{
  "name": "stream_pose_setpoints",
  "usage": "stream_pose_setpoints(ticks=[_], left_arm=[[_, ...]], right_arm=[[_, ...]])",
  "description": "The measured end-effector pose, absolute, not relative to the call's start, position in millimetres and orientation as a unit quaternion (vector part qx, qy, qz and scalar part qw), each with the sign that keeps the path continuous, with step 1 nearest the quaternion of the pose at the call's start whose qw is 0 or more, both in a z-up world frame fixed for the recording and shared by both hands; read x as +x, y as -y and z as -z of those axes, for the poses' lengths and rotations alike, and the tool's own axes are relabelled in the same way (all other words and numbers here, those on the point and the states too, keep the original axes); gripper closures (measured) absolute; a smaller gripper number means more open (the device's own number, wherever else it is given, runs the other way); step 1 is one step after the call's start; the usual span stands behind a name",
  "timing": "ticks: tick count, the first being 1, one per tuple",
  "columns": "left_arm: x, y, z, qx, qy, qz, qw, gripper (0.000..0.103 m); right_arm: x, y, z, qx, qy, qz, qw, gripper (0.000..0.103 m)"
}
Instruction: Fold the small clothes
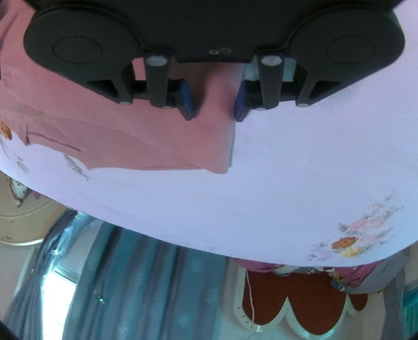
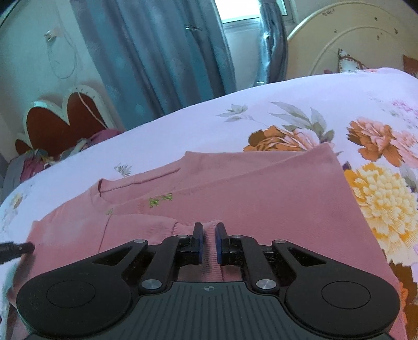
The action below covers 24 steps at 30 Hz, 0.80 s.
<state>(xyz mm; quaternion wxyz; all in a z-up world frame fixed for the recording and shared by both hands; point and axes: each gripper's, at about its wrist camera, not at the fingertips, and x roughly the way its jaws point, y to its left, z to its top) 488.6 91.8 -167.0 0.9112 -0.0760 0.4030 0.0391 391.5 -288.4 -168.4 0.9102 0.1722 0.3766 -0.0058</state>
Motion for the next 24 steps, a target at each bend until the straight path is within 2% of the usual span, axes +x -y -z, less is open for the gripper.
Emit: stream_pose_setpoints(ticks=[1,2,3,4,6,7,8,12,13,14,18,24], left_arm=[[491,-92,169,-0.077,-0.402,-0.041,0.911,0.067],[493,-92,170,-0.073,-0.398,-0.043,0.913,0.067],[495,-91,171,-0.066,-0.394,-0.047,0.916,0.067],[495,-91,172,-0.058,-0.39,-0.053,0.918,0.067],[496,-91,174,-0.058,-0.383,-0.061,0.92,0.066],[497,-91,174,-0.057,-0.383,-0.063,0.92,0.066],[498,-89,174,-0.055,-0.383,-0.064,0.92,0.066],[499,-86,171,-0.053,-0.388,-0.067,0.918,0.067],[500,-86,172,-0.049,-0.387,-0.067,0.918,0.067],[500,-86,172,-0.048,-0.386,-0.068,0.919,0.066],[498,-83,172,-0.044,-0.385,-0.07,0.919,0.065],[498,-80,166,-0.031,-0.394,-0.072,0.916,0.062]], right_arm=[[393,286,170,0.167,-0.378,0.006,0.911,0.079],[395,283,171,0.162,-0.376,0.007,0.912,0.046],[396,281,173,0.156,-0.372,0.01,0.915,0.031],[396,278,174,0.146,-0.365,0.009,0.919,0.026],[399,271,177,0.117,-0.373,0.014,0.92,0.041],[401,270,180,0.115,-0.383,0.01,0.916,0.063],[402,271,183,0.116,-0.388,0.009,0.914,0.067],[402,271,183,0.106,-0.392,-0.005,0.914,0.068],[403,268,184,0.091,-0.393,-0.007,0.915,0.079],[404,266,184,0.079,-0.392,-0.005,0.917,0.082],[409,267,189,0.05,-0.385,0.04,0.921,0.082],[396,271,171,0.079,-0.369,0.027,0.926,0.082]])
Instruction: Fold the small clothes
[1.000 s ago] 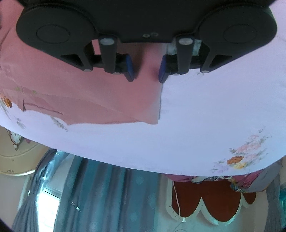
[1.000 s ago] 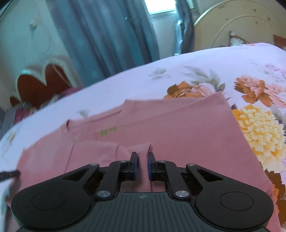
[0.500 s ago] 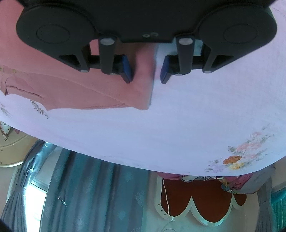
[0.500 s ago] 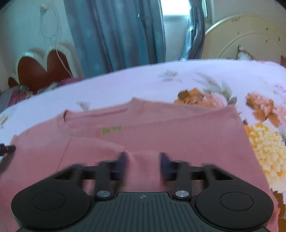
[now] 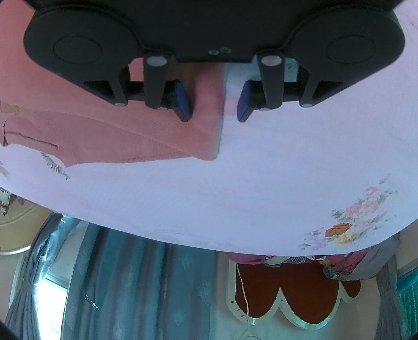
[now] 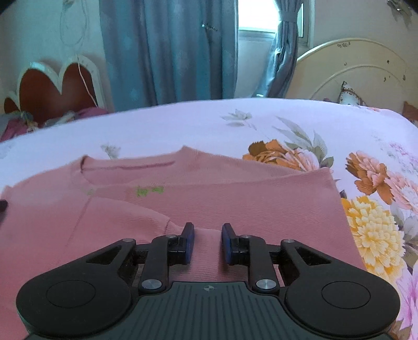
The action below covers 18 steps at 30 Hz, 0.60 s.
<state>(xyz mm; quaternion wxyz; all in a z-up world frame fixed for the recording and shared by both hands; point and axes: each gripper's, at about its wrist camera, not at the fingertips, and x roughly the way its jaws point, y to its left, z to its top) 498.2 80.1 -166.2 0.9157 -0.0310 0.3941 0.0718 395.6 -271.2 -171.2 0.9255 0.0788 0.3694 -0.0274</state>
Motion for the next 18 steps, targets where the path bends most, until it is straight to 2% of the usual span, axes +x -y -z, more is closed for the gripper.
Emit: stream_pose_setpoints(ticks=[3,4,6,7,16,18], left_arm=[[493,-78,163,-0.026,-0.394,-0.071,0.916,0.063],[491,-77,162,-0.024,-0.394,-0.071,0.916,0.063],[487,-77,160,-0.022,-0.392,-0.071,0.917,0.063],[485,-77,158,-0.023,-0.392,-0.069,0.917,0.063],[456,-60,137,-0.018,-0.377,-0.038,0.925,0.062],[446,-53,136,-0.017,-0.379,-0.026,0.925,0.062]], right_arm=[[391,273,159,0.098,-0.36,0.015,0.928,0.081],[390,272,157,0.1,-0.36,0.01,0.928,0.078],[388,269,153,0.102,-0.356,0.003,0.929,0.059],[387,268,152,0.103,-0.353,-0.002,0.93,0.046],[371,249,145,0.076,-0.353,-0.033,0.932,0.046],[368,245,146,0.073,-0.358,-0.044,0.93,0.058]])
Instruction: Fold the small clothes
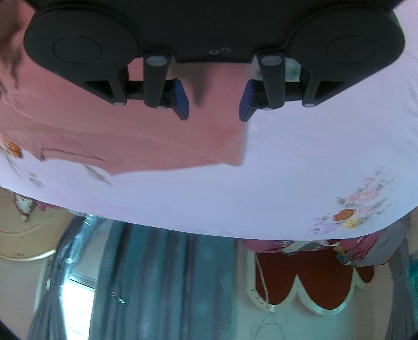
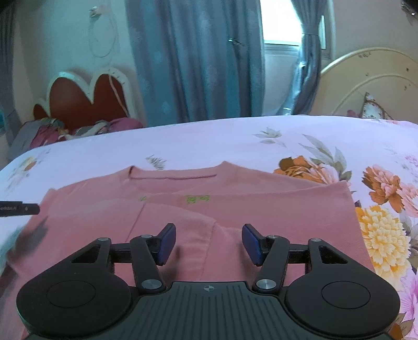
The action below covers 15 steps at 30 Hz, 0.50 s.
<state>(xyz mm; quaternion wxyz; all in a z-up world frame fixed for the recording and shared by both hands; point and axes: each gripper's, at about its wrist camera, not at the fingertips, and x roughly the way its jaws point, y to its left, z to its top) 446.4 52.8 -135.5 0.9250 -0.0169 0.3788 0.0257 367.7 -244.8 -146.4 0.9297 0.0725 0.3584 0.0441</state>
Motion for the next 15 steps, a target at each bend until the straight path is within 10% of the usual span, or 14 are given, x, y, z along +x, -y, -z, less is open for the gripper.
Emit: stream_pose_setpoints(ticks=[15], left_arm=[[384,-31,166,0.018,-0.402,0.0,0.915,0.059]], right_arm=[[342,245,177,0.049,-0.407,-0.058,0.91,0.064]])
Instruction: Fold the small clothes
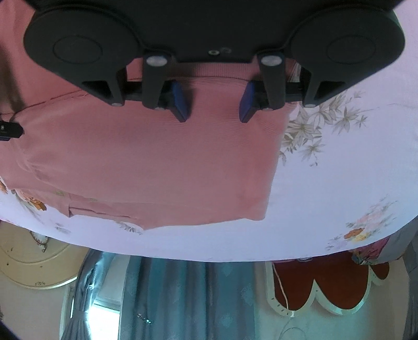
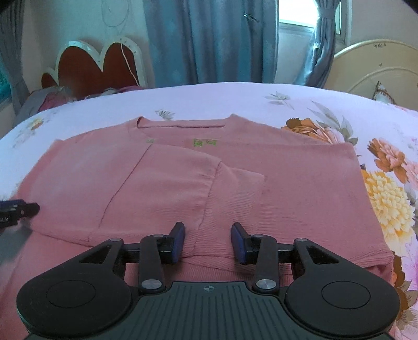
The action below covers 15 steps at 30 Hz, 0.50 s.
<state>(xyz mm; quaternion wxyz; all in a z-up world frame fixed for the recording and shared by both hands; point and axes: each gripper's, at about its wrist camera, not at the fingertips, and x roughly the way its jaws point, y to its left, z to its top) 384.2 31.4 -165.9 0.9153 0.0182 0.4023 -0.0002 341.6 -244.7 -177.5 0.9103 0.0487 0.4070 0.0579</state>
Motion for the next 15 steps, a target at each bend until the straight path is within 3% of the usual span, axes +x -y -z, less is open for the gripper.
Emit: stream_pose_setpoints(ticks=[7,11,15], left_arm=[[362,-23,145,0.002,-0.4,-0.008,0.916,0.06],[340,-10,135,0.007,-0.396,-0.007,0.918,0.049],[315,-1,129,0.007,-0.396,-0.009,0.918,0.045]], right_arm=[[312,265,156,0.095,-0.393,-0.087,0.91,0.064],[291,276,149,0.099,-0.397,-0.101,0.907,0.064],[268,282,146,0.099,-0.402,-0.12,0.902,0.064]])
